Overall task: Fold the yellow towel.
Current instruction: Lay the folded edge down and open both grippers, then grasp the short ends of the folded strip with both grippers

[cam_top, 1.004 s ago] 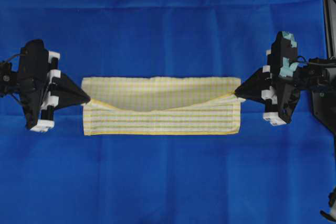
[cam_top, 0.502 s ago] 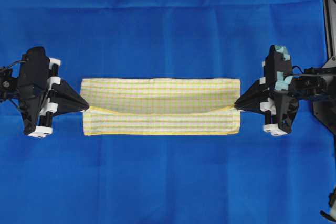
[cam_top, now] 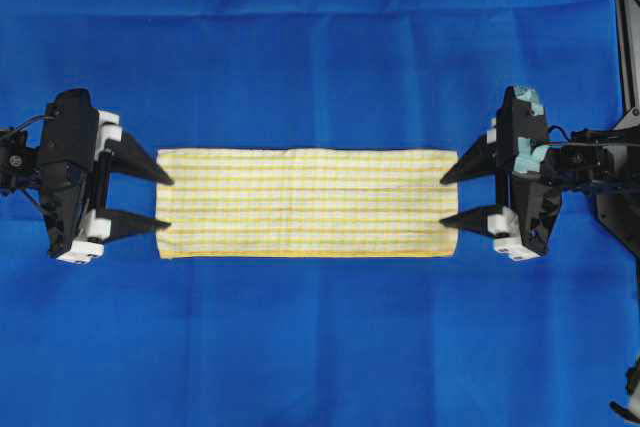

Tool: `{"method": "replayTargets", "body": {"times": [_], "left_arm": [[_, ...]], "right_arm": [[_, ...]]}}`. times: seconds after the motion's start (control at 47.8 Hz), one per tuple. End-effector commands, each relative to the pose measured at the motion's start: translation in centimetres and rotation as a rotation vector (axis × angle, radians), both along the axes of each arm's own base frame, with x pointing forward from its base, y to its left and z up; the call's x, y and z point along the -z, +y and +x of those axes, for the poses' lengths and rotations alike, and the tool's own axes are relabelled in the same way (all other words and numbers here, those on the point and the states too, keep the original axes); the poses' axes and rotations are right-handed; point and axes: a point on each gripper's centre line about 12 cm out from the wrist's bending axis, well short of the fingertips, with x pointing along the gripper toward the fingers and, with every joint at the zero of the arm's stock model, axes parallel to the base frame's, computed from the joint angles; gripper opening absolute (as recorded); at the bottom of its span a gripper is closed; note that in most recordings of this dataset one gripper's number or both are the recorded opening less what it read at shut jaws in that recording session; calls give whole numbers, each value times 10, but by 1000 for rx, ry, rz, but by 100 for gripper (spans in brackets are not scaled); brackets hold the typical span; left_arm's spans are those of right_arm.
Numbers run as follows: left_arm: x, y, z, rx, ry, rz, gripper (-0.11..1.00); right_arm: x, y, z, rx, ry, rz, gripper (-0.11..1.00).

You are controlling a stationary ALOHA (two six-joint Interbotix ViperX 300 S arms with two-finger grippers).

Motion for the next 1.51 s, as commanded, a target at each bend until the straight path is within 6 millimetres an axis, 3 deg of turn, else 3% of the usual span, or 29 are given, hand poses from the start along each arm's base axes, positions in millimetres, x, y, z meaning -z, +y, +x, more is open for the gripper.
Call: {"method": "replayTargets", "body": {"times": [0.0, 0.063, 0.167, 0.544, 0.941, 1.172, 1.318, 1.444, 1.485], "left_arm": [[-10, -1, 5, 4, -37, -1, 72], [-12, 1, 5, -1, -42, 1, 77], [-13, 9, 6, -31, -45, 4, 71], [1, 58, 9, -157, 35, 97, 69], [50, 76, 11, -202, 213, 100, 69], [62, 76, 13, -202, 260, 94, 66], [65, 76, 11, -202, 282, 90, 57], [68, 75, 9, -197, 317, 87, 35], [69, 73, 8, -191, 332, 85, 28]], "right_arm": [[-14, 1, 4, -9, -54, -3, 79], [-17, 0, 3, -12, -67, -9, 80], [-19, -6, 3, 7, -77, -15, 74], [1, -56, 5, 169, 82, -41, 73], [35, -68, 13, 194, 219, -39, 73], [50, -68, 12, 196, 274, -32, 72], [51, -68, 12, 193, 281, -33, 65], [51, -67, 12, 182, 283, -41, 52], [51, -66, 12, 175, 282, -46, 41]]}}
